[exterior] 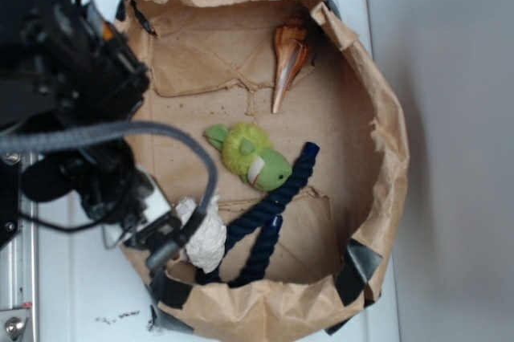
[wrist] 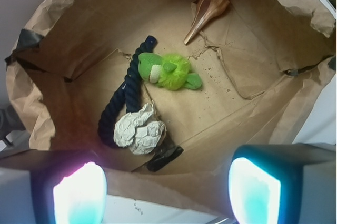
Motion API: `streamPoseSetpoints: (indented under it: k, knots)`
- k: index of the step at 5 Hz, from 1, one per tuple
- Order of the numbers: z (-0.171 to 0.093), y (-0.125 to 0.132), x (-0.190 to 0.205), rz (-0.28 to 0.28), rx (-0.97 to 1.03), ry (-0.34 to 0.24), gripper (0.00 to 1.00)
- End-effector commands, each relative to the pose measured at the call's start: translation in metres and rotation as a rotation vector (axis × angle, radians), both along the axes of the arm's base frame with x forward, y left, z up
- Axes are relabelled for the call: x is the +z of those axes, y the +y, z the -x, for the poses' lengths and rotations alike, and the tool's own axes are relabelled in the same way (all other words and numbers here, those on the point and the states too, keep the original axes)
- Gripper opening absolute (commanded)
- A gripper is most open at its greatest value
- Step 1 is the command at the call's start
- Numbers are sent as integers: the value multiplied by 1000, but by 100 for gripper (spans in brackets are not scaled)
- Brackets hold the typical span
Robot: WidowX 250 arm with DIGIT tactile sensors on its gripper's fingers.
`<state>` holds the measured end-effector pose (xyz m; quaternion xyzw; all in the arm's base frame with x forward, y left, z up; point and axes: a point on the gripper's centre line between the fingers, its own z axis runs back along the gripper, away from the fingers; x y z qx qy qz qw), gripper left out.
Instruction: Grab the shell.
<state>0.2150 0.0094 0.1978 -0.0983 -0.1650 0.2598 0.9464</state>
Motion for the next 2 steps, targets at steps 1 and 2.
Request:
streamPoseSetpoints:
  k: [1,2]
  knots:
    - [-51,6,-3,-2,93,-63,100]
    - [-75,5,-12,-5,123,-60,100]
